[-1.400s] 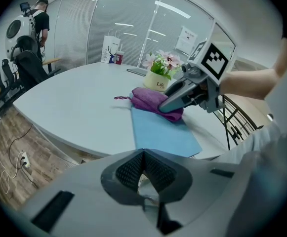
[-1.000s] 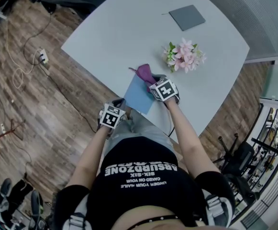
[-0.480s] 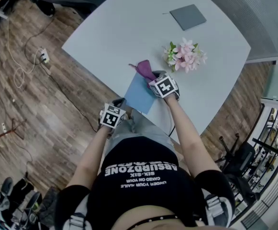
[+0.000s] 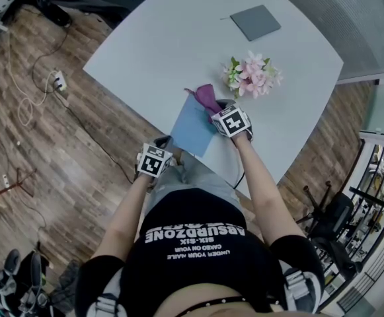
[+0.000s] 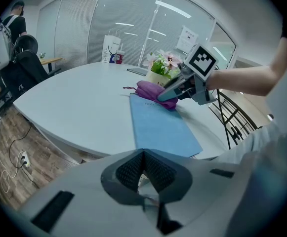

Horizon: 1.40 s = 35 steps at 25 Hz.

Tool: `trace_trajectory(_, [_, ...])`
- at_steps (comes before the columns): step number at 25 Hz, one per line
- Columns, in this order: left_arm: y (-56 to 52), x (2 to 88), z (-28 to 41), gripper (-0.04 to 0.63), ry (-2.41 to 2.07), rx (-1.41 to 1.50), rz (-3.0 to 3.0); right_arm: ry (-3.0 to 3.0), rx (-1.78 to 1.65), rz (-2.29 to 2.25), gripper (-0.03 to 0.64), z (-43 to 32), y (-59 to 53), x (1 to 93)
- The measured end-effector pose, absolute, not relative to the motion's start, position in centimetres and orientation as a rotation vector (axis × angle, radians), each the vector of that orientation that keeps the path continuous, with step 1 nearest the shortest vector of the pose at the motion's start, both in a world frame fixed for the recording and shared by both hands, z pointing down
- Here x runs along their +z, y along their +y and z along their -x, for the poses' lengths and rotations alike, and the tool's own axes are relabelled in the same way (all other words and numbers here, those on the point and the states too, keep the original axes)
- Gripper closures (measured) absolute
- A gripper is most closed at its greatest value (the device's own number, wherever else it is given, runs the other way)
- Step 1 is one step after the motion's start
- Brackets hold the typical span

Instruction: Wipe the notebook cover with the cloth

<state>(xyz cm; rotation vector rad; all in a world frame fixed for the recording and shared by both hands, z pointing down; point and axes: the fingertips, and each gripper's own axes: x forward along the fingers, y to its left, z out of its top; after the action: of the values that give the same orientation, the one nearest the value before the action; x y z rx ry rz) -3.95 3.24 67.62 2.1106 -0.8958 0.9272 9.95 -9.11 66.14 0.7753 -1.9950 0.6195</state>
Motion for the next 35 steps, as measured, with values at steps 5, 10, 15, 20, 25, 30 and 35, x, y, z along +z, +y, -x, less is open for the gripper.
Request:
trace_trajectory(5, [3.3, 67.5, 4.1, 0.58, -0.896, 0.909, -2.101, -1.98, 0.62, -0.788, 0.474, -11.1, -8.6, 66.1])
trace_trajectory(10, [3.3, 67.5, 4.0, 0.58, -0.9, 0.929, -2.114, -1.977, 0.621, -0.808, 0.472, -12.3, -8.2, 66.0])
trace_trajectory(15, [3.3, 67.4, 4.0, 0.58, -0.898, 0.929, -2.118, -1.982, 0.613, -0.822, 0.472, -13.2, -7.7, 65.9])
trace_trajectory(20, [3.3, 67.6, 4.0, 0.58, -0.897, 0.932, -2.122, -1.983, 0.604, -0.835, 0.471, -14.1, -7.3, 66.3])
trace_trajectory(25, [3.3, 67.6, 4.0, 0.58, -0.898, 0.934, -2.125, -1.984, 0.583, -0.85, 0.469, -14.3, -7.1, 66.2])
trace_trajectory(30, [3.2, 67.6, 4.0, 0.58, -0.901, 0.936, -2.127, -1.992, 0.49, -0.88, 0.474, -14.1, -6.8, 66.2])
trace_trajectory(35, [3.3, 67.6, 4.0, 0.58, -0.907, 0.935, -2.129, -1.982, 0.441, -0.922, 0.479, -13.8, -6.4, 66.1])
